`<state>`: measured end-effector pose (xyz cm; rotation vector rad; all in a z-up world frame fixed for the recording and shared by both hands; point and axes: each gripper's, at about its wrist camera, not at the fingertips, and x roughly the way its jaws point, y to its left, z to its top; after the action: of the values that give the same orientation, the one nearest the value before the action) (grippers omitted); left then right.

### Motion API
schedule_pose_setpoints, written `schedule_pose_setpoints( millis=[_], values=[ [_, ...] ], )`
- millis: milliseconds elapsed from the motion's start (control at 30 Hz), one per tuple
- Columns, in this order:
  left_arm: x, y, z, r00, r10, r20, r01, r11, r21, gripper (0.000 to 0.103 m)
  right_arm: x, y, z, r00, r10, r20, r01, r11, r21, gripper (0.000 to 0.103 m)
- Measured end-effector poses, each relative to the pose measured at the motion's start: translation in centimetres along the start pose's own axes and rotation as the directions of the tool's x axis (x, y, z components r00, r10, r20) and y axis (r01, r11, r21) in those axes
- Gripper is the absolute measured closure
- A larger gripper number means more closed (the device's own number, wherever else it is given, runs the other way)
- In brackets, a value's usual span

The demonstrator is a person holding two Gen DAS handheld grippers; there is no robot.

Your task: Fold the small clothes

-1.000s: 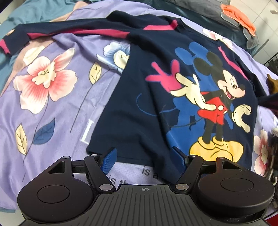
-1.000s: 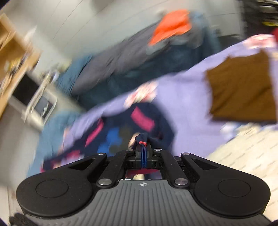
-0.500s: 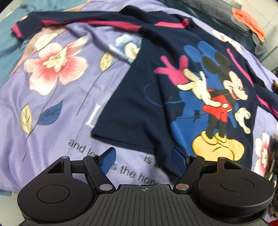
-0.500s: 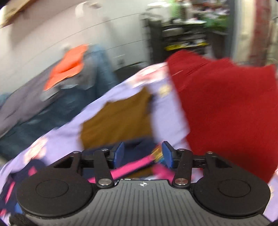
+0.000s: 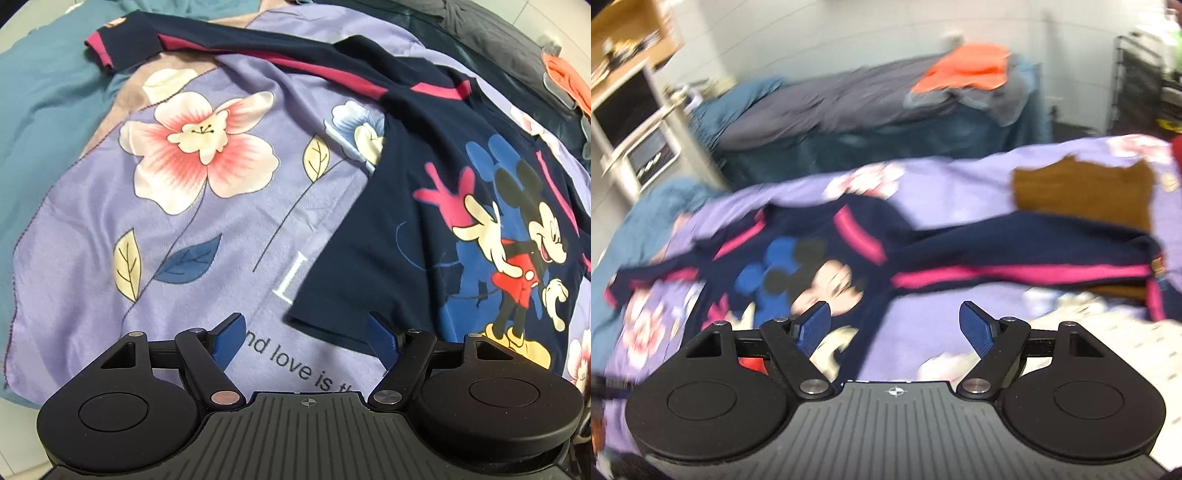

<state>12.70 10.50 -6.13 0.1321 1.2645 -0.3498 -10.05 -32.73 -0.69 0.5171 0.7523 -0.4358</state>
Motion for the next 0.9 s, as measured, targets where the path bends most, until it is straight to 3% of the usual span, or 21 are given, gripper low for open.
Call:
schedule_pose_setpoints(
  millis=[167,367,500,667,767,900],
  values=[
    [0.7,-0.2,-0.3,1.000,0.000,-0.011,0.000,0.999,0.036,0.000,3.1,3.1,-3.8,0.983,0.086,-0.161,-0.078,0.995,0.057,0.023],
    [2.1,0.0,-1.4,0.999,-0.009,-0.046,0.011,0.999,0.048,0.000,4.7,5.5,-8.9,0.940,0.097,-0.327,-0.080,0.995,0.064,0.027],
    [2.2,0.7,-1.5,1.000,-0.022,-0.023,0.023,0.997,0.071,0.000,5.3,4.7,-11.3,0.918,0.113,-0.379,-0.053,0.985,0.166,0.031],
    [2.1,1.8,-0.5,0.998,-0.068,0.008,0.067,0.994,0.088,0.000,5.8,3.8,-11.6,0.914,0.120,-0.388,-0.027,0.971,0.237,0.032],
    [2.6,1.8,0.1,0.999,-0.050,0.011,0.048,0.992,0.118,0.000,6.1,3.9,-11.8,0.907,0.131,-0.401,-0.029,0.968,0.249,0.032],
    [3.8,1.7,0.6,0.996,-0.092,-0.003,0.092,0.987,0.130,0.000,7.7,3.9,-12.9,0.878,0.125,-0.462,0.010,0.960,0.279,0.034]
  ],
)
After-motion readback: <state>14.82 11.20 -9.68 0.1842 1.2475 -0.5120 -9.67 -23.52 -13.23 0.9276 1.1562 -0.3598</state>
